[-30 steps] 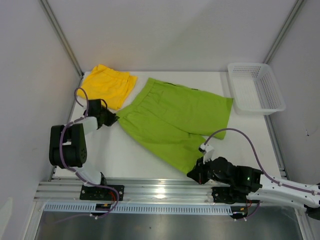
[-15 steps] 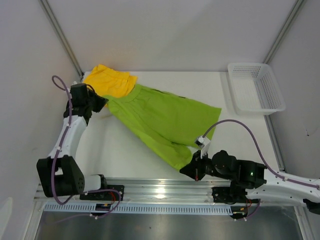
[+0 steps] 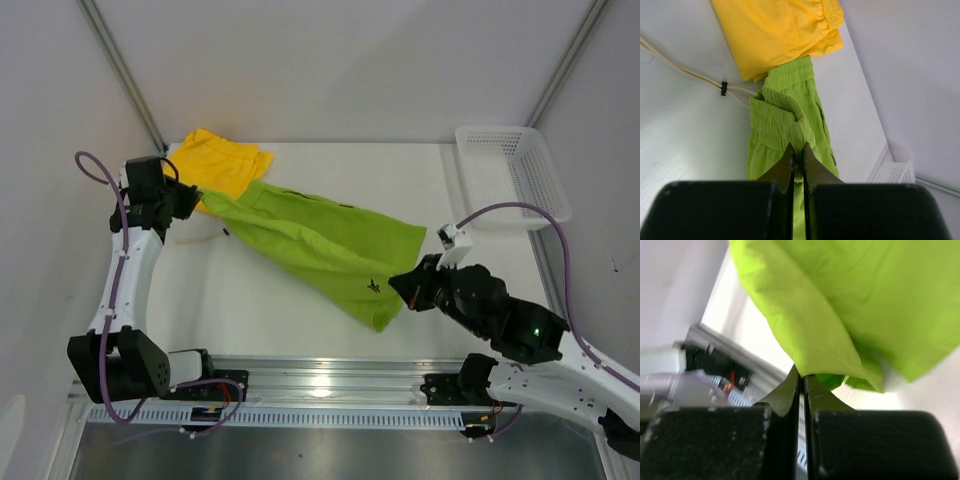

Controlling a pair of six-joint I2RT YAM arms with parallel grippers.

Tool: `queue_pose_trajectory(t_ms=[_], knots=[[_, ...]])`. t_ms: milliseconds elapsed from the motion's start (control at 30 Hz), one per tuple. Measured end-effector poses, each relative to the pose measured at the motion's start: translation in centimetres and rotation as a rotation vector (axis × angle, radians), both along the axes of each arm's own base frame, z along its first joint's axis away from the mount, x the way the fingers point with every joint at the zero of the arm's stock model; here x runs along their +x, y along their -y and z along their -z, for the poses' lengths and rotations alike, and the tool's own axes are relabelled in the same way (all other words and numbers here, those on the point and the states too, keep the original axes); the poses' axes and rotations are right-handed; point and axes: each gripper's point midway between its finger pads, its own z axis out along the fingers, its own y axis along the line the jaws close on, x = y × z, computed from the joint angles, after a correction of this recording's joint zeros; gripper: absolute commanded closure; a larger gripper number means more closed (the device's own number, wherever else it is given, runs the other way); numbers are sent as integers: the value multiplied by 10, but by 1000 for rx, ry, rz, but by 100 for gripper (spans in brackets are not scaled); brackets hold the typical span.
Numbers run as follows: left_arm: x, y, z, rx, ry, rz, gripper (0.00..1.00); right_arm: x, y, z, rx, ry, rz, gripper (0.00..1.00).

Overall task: Fold and stack the shorts
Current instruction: Fold the shorts

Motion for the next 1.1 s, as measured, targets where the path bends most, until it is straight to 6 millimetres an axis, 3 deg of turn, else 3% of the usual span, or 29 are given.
queue_pose_trajectory(t_ms=[133,233,400,567,800,1100], knots=[[6,-3,-9,-19,12,-36,100,47,24,-6,-59,-10,177,100],[12,-3,-12,-37,11,-46,100,73,41,0,-87,-43,263,100],[26,0,-9,-71,-8,-43,100,92,56,6,-68,-104,304,100],[30,2,-6,-92,-20,-40,100,100,61,4,-38,-122,308,100],[36,19,-2,-130,-33,-5,100,127,92,9,24,-186,380,100],[74,40,18,-148,-97,19,100,158,111,33,76,-276,400,100]])
